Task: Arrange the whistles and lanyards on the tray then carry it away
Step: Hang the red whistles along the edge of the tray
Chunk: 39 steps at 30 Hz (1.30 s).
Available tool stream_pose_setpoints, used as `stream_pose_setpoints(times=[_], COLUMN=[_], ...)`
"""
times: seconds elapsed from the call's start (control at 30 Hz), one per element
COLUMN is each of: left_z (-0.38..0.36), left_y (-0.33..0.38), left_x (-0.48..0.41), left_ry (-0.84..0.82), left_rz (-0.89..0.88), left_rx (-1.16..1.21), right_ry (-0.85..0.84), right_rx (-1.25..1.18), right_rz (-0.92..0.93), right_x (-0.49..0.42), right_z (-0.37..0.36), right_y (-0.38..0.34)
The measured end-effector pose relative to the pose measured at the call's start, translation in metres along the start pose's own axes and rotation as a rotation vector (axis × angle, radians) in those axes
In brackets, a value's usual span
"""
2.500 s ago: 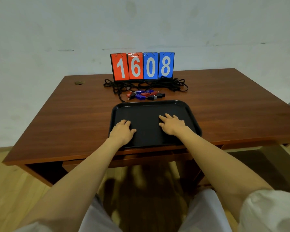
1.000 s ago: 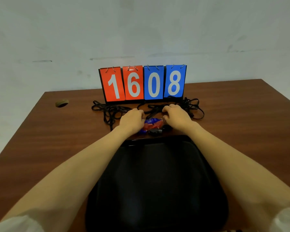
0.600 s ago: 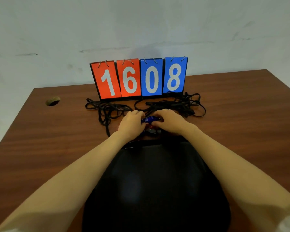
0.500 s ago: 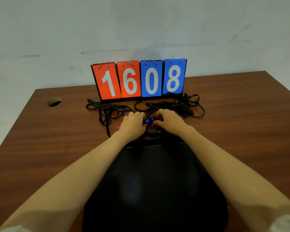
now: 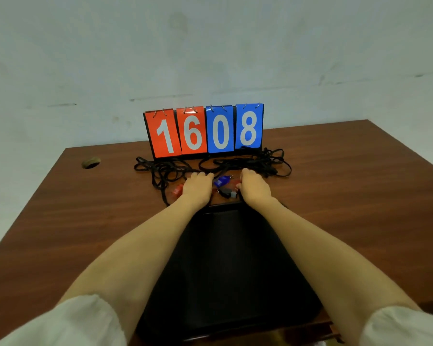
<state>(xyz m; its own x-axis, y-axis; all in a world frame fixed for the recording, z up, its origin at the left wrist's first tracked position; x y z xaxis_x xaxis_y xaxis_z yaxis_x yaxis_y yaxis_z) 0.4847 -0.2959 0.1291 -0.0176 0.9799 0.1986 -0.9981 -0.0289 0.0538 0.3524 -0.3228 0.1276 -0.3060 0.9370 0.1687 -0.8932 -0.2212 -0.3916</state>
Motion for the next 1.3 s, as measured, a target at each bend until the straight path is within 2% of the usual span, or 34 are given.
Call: stream_pose_setpoints(times=[0.1,0.2,0.3,0.43,0.5,0.63,0.77,1.03,1.1,1.2,1.3], left_z=[-0.005,0.013,0.033,0.036,0.032,0.008,-0.017,-0.048,-0.048,-0.035,-0.027], left_y=[0.000,-0.002,-0.011,-0.029,-0.034,-0.040,-0.046,-0.025,-0.028,-0.034,-0.037], left_x=[0.003,0.012,0.033,0.072,0.097,0.143,0.166,0.191,0.198,0.207,0.214], left_ry=[-0.017,0.130,0.274,0.249,0.215,0.128,0.042,-0.154,-0.104,0.059,0.170], left_rz=[-0.006,0.011,0.008,0.030,0.028,0.023,0.033,-0.220,-0.218,-0.163,-0.106], left_rx=[0.015,0.062,0.234,0.542,0.618,0.479,0.350,0.255,0.257,0.265,0.272], right_ry=[0.019,0.114,0.173,0.201,0.184,0.144,0.008,-0.093,-0.110,-0.139,-0.161], right_rx=[-0.024,-0.133,-0.230,-0.218,-0.274,-0.343,-0.321,-0.390,-0.467,-0.591,-0.825], right_rz=[-0.027,0.027,0.110,0.160,0.159,0.171,0.190,0.085,0.040,-0.042,-0.105], right_x=[0.006,0.016,0.028,0.047,0.059,0.085,0.106,0.135,0.135,0.136,0.138], right_z=[0.004,0.021,0.038,0.047,0.044,0.029,-0.002,-0.026,-0.030,-0.039,-0.048], right_y=[0.012,0.014,0.001,-0.027,-0.041,-0.062,-0.070,-0.057,-0.049,-0.037,-0.028])
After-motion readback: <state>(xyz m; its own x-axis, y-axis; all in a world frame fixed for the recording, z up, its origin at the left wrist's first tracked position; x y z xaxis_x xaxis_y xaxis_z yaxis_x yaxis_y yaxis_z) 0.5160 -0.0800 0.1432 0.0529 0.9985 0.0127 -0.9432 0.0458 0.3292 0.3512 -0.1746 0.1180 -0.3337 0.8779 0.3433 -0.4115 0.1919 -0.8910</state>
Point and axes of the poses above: each hand's wrist, its own x-axis away from the middle knuckle, its own z-axis out of the back of the hand, y = z × x, the point moved 10 cm from there along -x, towards the middle knuckle, and after that the axes turned 9 degrees about -y, right-handed, at the moved point
